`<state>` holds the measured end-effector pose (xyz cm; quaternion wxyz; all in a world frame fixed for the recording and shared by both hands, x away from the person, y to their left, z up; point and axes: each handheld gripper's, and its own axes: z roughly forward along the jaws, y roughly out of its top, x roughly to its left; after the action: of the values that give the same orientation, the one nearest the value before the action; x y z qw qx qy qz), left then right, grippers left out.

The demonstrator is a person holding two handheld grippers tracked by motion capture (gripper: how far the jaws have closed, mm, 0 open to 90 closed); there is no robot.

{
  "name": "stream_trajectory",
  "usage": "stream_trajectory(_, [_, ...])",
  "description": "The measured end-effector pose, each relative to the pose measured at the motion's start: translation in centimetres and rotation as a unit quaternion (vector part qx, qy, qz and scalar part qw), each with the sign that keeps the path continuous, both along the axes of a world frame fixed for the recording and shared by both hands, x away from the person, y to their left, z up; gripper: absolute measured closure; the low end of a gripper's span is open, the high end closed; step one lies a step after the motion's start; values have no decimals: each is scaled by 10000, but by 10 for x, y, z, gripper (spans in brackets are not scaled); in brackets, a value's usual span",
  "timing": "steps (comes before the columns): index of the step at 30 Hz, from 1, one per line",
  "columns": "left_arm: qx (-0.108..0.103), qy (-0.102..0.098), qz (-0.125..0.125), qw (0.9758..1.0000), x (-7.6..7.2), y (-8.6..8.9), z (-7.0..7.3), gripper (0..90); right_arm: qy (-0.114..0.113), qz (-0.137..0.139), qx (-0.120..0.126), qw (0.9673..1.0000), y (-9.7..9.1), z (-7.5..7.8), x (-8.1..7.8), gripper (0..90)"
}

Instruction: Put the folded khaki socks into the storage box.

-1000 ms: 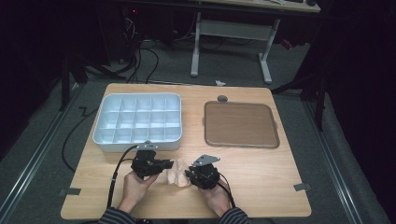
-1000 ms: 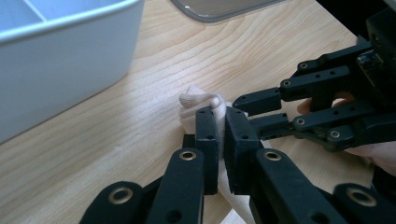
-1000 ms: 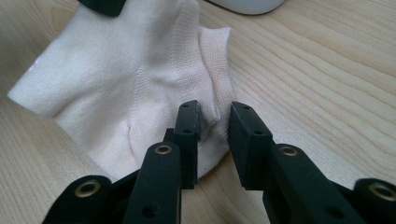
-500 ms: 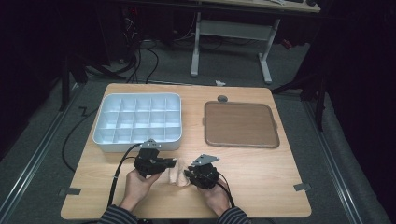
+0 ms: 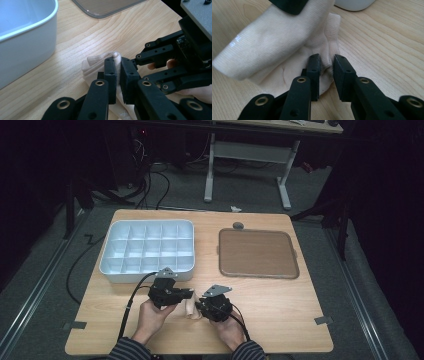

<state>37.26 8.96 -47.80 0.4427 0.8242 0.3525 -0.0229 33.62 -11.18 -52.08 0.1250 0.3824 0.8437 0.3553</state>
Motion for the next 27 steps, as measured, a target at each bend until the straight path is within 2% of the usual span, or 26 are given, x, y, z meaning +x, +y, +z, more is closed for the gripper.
stream_trajectory(15, [-36,12,-76,10000,4,-10,-7,843,-15,47,8,10000,2,0,1,754])
stream_trajectory(27, [159,87,-47,9998,7,-15,-20,846,-29,41,41,10000,1,1,-1,752])
